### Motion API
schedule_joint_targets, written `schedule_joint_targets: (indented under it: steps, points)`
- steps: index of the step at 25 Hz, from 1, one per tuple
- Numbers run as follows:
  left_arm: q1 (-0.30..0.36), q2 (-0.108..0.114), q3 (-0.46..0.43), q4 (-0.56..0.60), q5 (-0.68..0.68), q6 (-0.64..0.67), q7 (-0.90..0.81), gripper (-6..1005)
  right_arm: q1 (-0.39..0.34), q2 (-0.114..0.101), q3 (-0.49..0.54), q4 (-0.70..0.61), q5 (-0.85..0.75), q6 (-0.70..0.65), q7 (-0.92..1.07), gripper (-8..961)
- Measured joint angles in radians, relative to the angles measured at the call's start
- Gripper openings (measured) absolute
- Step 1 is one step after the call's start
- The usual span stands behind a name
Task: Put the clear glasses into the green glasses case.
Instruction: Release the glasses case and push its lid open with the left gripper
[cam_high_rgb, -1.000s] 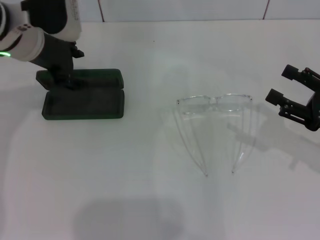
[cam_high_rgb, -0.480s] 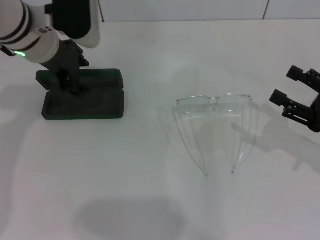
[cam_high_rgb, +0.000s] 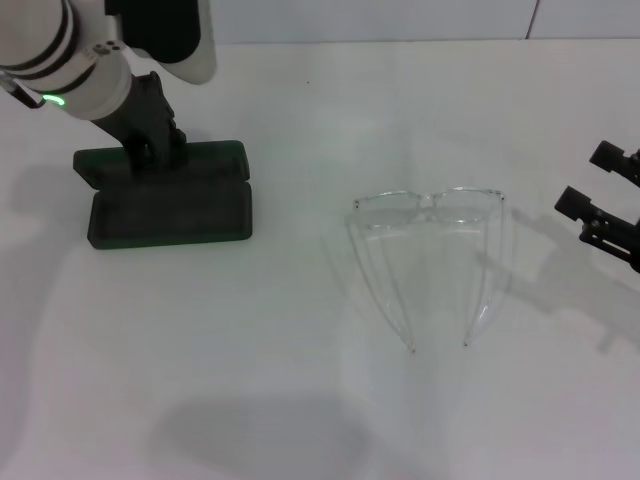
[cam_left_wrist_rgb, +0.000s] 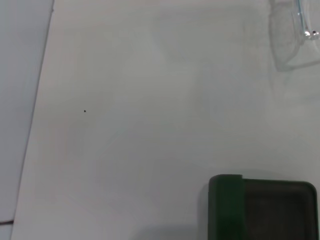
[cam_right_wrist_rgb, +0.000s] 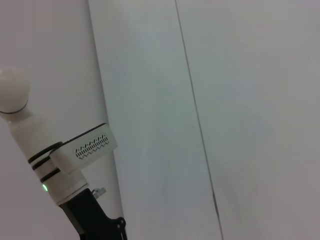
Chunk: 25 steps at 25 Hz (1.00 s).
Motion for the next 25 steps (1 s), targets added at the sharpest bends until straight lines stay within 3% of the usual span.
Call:
schedule_joint_targets:
  steps: [7,16,25]
  points:
    - [0.022,-0.002,0.044,0.058,0.000,0.004,-0.024,179,-0.018,0.001,0.000,0.001,0.001,-0.002,-0.002,802]
    - [0.107,-0.007,0.185,0.274,0.000,0.035,-0.100,52,-0.029,0.002,0.003,0.013,0.009,-0.002,-0.015,803]
    - [0.120,-0.002,0.197,0.298,0.000,0.065,-0.150,19,-0.032,0.001,0.003,0.013,0.011,0.004,-0.020,802]
